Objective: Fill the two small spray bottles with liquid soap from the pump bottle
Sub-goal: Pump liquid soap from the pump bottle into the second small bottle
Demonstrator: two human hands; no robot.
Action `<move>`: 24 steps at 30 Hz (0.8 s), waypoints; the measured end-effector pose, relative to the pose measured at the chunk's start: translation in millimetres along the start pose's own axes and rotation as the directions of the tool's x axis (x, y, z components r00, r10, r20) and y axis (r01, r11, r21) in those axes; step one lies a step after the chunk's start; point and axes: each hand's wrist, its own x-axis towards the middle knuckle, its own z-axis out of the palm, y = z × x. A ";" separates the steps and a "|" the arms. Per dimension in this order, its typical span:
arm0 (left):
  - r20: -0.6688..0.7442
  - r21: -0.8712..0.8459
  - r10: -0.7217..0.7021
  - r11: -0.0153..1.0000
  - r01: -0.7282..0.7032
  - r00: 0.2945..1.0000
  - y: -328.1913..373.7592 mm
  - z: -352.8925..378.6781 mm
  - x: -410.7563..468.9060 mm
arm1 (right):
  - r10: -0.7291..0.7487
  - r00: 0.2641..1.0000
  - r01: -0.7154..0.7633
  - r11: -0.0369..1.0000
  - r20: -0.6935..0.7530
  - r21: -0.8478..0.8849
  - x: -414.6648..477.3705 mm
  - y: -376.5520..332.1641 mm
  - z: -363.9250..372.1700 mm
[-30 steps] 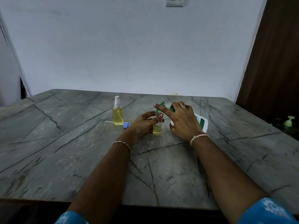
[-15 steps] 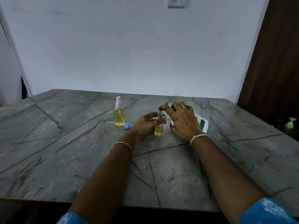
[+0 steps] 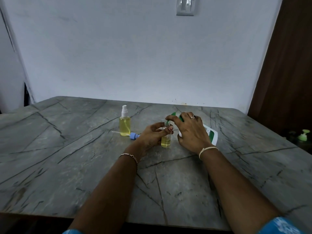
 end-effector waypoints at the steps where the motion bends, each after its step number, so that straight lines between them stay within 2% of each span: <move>1: 0.004 0.001 0.004 1.000 -0.004 1.000 -0.6 -0.4 0.1 | -0.007 1.000 0.007 1.000 -0.001 -0.008 -0.5 0.5 0.1; 7: -0.030 0.010 0.012 1.000 -0.011 0.999 -0.1 2.1 -1.1 | -0.043 0.999 0.043 0.998 0.002 -0.052 -6.0 3.8 -0.3; 16: -0.016 0.011 0.002 1.000 -0.002 1.000 1.4 4.3 -3.5 | 0.016 1.000 -0.016 0.999 0.015 0.029 -2.9 0.5 -1.4; 24: -0.018 -0.005 -0.003 1.000 0.003 1.000 3.0 4.7 -3.3 | -0.029 0.999 0.029 0.999 0.020 -0.016 -6.1 2.3 -2.7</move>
